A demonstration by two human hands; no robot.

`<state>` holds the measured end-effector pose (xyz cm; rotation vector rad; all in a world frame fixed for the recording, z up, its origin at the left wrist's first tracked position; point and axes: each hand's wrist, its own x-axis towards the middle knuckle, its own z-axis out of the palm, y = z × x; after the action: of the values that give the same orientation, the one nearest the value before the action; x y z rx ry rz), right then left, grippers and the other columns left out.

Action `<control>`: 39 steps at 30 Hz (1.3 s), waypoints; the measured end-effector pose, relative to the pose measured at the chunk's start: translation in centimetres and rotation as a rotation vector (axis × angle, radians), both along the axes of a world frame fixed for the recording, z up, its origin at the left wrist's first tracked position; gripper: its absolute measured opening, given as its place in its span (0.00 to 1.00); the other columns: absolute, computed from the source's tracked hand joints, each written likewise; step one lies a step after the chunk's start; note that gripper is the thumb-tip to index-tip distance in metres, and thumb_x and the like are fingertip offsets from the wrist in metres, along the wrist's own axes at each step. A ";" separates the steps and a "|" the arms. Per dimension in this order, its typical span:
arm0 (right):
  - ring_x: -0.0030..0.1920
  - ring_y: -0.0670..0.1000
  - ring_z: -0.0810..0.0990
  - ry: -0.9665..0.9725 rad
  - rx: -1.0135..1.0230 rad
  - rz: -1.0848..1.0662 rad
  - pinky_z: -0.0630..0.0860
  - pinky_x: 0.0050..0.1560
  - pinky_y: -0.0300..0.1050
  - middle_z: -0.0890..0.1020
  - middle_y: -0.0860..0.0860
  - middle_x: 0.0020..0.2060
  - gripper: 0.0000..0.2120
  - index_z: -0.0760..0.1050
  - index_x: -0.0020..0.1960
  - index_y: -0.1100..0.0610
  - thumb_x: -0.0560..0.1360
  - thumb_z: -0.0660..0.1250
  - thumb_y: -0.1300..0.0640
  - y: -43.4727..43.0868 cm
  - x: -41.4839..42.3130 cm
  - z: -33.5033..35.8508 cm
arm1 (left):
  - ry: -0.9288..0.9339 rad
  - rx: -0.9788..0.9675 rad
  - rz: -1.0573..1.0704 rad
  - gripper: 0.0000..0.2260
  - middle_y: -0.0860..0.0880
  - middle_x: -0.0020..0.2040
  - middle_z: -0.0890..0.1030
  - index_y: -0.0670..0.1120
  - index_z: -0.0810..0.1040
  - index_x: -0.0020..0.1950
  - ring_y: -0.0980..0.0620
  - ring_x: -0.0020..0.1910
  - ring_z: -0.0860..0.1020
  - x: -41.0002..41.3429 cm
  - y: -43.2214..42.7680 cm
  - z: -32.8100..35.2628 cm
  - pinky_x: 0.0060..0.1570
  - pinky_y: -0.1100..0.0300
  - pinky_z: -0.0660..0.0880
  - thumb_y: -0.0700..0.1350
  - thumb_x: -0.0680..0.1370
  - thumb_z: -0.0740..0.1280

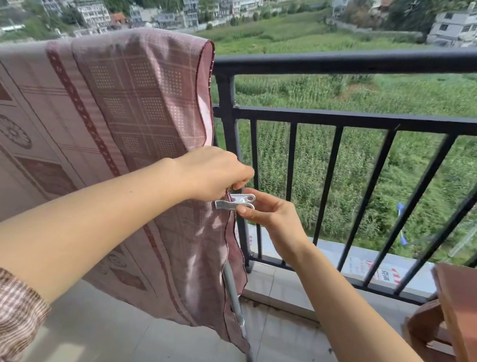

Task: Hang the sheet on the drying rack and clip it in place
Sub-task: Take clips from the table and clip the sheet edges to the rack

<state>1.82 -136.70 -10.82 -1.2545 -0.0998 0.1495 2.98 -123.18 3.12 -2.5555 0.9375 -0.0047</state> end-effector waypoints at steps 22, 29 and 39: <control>0.36 0.49 0.79 0.773 -0.664 -0.967 0.76 0.39 0.42 0.83 0.50 0.35 0.03 0.81 0.41 0.53 0.69 0.69 0.59 -18.1 -31.4 -14.0 | 0.622 -0.321 -0.259 0.13 0.48 0.61 0.72 0.48 0.74 0.57 0.47 0.66 0.65 -17.0 -21.4 -28.0 0.60 0.52 0.67 0.41 0.73 0.61; 0.55 0.54 0.80 1.024 -0.806 -1.131 0.71 0.55 0.42 0.83 0.55 0.52 0.11 0.81 0.53 0.58 0.72 0.68 0.59 -27.3 -44.4 -17.4 | 0.786 -0.245 -0.316 0.18 0.47 0.69 0.66 0.47 0.67 0.68 0.47 0.69 0.63 -28.2 -31.2 -33.0 0.63 0.52 0.67 0.45 0.77 0.59; 0.66 0.55 0.68 1.159 -1.063 -0.994 0.68 0.66 0.50 0.71 0.53 0.61 0.25 0.71 0.67 0.54 0.70 0.63 0.59 -35.7 -53.2 -22.0 | 0.869 -0.090 -0.354 0.31 0.43 0.78 0.40 0.46 0.44 0.78 0.45 0.77 0.41 -36.5 -38.9 -39.3 0.74 0.49 0.52 0.53 0.81 0.56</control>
<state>-51.37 -172.40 -32.85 -1.9024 1.7760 0.0292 -33.48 -162.05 -36.14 -2.4137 1.7037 1.0428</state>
